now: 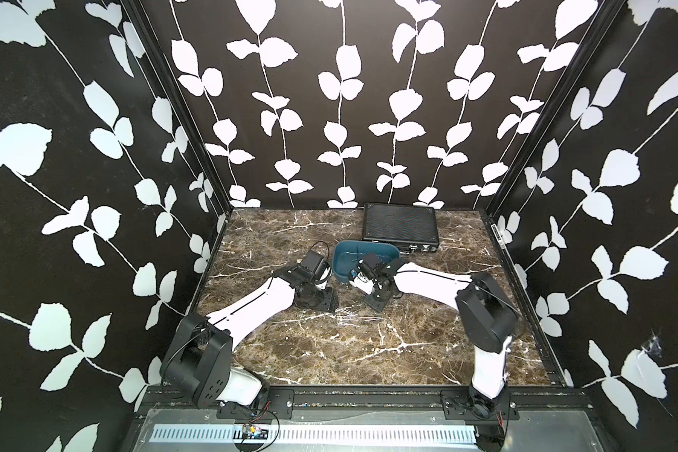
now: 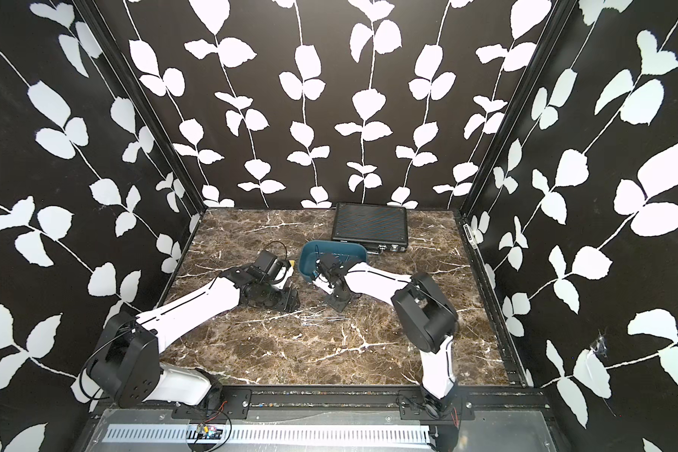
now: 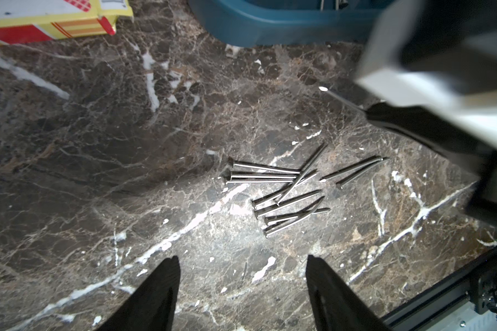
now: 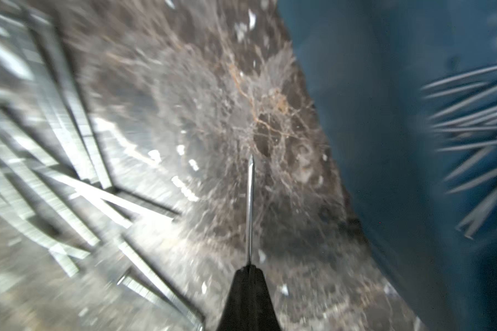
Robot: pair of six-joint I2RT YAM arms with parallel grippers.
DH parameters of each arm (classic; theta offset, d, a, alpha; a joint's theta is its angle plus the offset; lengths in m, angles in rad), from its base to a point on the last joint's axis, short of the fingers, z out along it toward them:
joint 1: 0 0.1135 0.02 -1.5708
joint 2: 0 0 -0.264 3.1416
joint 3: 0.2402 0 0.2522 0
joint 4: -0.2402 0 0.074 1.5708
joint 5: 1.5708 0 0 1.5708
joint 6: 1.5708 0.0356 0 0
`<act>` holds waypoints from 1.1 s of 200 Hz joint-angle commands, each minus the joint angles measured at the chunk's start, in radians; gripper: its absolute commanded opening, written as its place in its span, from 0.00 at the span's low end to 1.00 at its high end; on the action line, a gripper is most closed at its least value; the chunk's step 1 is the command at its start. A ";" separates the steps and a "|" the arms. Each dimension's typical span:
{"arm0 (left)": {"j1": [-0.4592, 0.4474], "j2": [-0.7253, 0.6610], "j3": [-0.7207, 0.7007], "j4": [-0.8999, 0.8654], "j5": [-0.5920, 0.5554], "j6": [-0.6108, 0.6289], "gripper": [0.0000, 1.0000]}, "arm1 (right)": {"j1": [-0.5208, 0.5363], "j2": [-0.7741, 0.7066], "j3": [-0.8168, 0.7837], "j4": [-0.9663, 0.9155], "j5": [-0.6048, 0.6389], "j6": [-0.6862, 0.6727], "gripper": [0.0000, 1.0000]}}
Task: Put the nails on the desktop into the storage box
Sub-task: Pick up the nail from the center of the board, then place the nail in the storage box.
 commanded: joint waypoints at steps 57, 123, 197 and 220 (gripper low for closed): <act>0.045 -0.076 0.010 0.059 0.010 -0.022 0.72 | -0.243 -0.167 0.122 0.082 -0.310 0.382 0.00; 0.044 -0.068 0.041 0.026 0.021 -0.014 0.72 | -0.290 0.018 0.182 0.188 -0.224 0.690 0.00; 0.030 -0.046 0.040 0.035 0.027 -0.019 0.71 | -0.292 0.052 0.133 0.205 -0.201 0.694 0.24; 0.015 -0.014 0.051 0.044 0.031 -0.019 0.71 | -0.296 0.009 0.115 0.169 -0.190 0.645 0.32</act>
